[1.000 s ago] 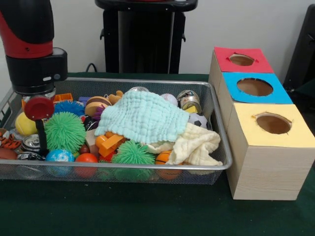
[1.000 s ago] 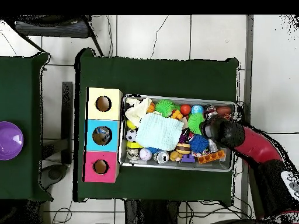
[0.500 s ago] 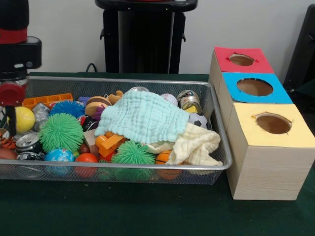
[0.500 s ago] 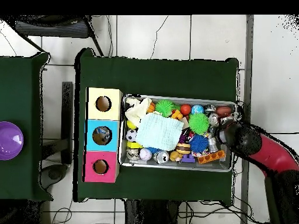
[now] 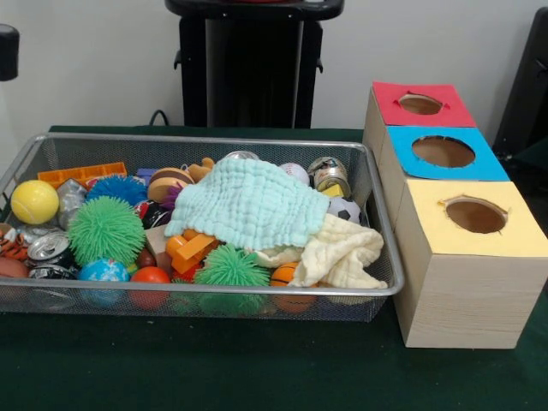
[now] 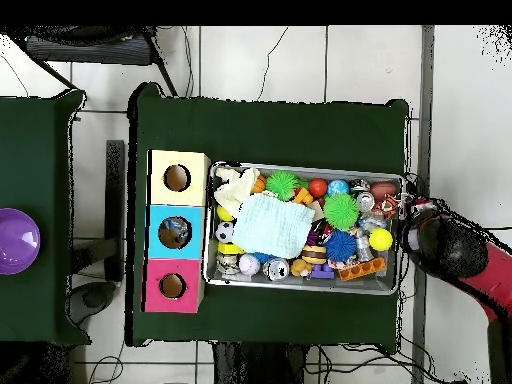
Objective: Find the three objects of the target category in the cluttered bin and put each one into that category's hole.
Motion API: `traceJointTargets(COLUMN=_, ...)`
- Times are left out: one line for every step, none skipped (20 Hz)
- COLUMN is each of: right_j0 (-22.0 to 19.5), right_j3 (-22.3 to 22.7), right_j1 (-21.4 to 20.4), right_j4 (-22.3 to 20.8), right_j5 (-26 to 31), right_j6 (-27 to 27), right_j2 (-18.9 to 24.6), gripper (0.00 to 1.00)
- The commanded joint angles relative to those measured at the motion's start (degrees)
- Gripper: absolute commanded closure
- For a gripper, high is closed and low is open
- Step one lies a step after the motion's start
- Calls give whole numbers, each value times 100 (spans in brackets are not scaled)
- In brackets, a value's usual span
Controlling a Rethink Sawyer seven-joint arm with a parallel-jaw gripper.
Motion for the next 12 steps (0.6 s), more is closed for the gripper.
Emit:
traceJointTargets(right_j0=-52, right_j3=333, right_j1=289, right_j4=-309, right_j5=389, right_j6=-795, right_j2=413, gripper=0)
traceJointTargets(right_j0=-68, right_j3=347, right_j1=330, right_j4=-296, right_j5=326, right_j6=-760, right_j2=444, gripper=0)
traceJointTargets(right_j0=-92, right_j3=369, right_j1=366, right_j4=-261, right_j5=252, right_j6=-708, right_j2=494, gripper=0)
traceJointTargets(right_j0=-126, right_j3=404, right_j1=392, right_j4=-233, right_j5=123, right_j6=-653, right_j2=561, gripper=0)
traceJointTargets(right_j0=-146, right_j3=409, right_j1=416, right_j4=-198, right_j5=71, right_j6=-617, right_j2=614, gripper=0)
traceJointTargets(right_j0=-166, right_j3=414, right_j1=441, right_j4=-164, right_j5=19, right_j6=-581, right_j2=667, gripper=0)
traceJointTargets(right_j0=-187, right_j3=431, right_j1=451, right_j4=-129, right_j5=-22, right_j6=-548, right_j2=716, gripper=0)
traceJointTargets(right_j0=-183, right_j3=439, right_j1=450, right_j4=-112, right_j5=-73, right_j6=-500, right_j2=732, gripper=0)
traceJointTargets(right_j0=-204, right_j3=453, right_j1=460, right_j4=-83, right_j5=-99, right_j6=-472, right_j2=773, gripper=0)
traceJointTargets(right_j0=-225, right_j3=467, right_j1=471, right_j4=-54, right_j5=-126, right_j6=-443, right_j2=813, gripper=0)
traceJointTargets(right_j0=-251, right_j3=490, right_j1=480, right_j4=-28, right_j5=-169, right_j6=-409, right_j2=858, gripper=0)
traceJointTargets(right_j0=-258, right_j3=503, right_j1=481, right_j4=-15, right_j5=-190, right_j6=-378, right_j2=877, gripper=0)
